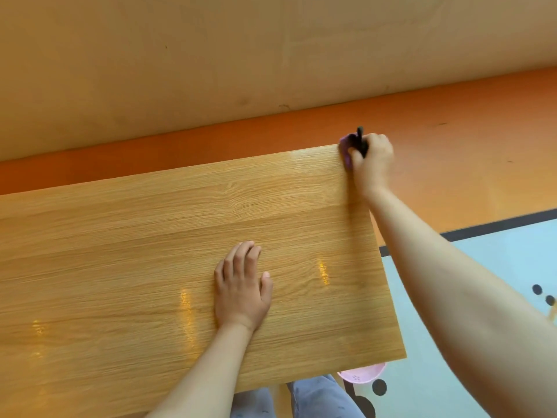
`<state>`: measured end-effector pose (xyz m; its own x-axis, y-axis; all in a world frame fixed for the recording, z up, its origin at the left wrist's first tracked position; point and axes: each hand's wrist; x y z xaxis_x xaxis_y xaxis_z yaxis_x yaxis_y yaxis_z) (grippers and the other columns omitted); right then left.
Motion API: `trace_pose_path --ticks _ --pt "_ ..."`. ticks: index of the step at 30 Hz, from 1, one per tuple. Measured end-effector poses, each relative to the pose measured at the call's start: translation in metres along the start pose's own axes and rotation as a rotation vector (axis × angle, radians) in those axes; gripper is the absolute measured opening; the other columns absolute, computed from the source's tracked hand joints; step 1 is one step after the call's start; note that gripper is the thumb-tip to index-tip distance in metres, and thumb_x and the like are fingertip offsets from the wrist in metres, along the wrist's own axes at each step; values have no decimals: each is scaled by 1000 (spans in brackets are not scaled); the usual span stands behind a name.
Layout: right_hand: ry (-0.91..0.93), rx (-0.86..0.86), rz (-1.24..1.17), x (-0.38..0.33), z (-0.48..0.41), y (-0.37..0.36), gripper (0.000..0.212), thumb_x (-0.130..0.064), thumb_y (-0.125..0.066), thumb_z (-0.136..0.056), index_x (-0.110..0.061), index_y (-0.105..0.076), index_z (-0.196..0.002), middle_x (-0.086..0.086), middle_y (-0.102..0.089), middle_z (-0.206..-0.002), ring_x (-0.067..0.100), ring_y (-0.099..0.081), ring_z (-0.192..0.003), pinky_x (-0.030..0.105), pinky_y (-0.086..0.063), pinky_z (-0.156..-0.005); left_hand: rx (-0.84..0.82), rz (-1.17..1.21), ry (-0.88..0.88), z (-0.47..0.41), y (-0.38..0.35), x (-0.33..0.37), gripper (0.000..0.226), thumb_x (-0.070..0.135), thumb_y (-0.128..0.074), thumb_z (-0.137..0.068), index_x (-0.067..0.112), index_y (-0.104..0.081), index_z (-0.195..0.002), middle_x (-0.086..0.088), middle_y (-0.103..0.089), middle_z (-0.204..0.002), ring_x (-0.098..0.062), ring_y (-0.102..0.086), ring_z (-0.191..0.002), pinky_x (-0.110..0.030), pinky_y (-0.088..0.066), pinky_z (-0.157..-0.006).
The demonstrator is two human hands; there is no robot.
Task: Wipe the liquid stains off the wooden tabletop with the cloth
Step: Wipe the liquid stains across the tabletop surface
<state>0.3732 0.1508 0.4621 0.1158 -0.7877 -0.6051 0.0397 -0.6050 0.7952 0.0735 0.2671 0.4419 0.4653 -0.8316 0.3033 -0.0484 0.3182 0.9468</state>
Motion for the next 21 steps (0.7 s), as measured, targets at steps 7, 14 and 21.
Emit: trace_pose_path --ticks 7,14,21 --pt "-11 31 -54 -37 22 -27 18 -18 -57 -89 -5 -62 -100 16 -58 -104 30 -51 -100 29 -33 -80 -2 1 3 0 1 0 49 35 -42 -82 16 -46 -128 -4 -49 -134 -24 -38 -127 -42 -26 -105" --pt "343 -278 -62 -85 49 -58 15 -12 -58 -87 -7 -60 -101 10 -57 -103 25 -48 -96 28 -33 -75 7 -5 5 -1 1 0 49 35 -42 -82 17 -45 -127 -4 -48 -134 -24 -38 -128 -42 -25 -106" --pt "43 -68 16 -8 3 -2 18 -18 -57 -86 -5 -62 -97 16 -58 -100 32 -53 -98 31 -34 -78 26 7 -10 0 -3 -2 49 35 -43 -81 17 -45 -127 -4 -48 -134 -24 -37 -128 -42 -26 -105"
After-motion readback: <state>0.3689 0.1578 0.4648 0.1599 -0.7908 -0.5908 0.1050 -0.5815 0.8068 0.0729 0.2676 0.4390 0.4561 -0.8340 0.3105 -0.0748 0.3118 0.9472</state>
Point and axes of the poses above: each hand's wrist, its own z-axis away from the middle knuckle, its own y-axis out of the back of the hand, x = y × z
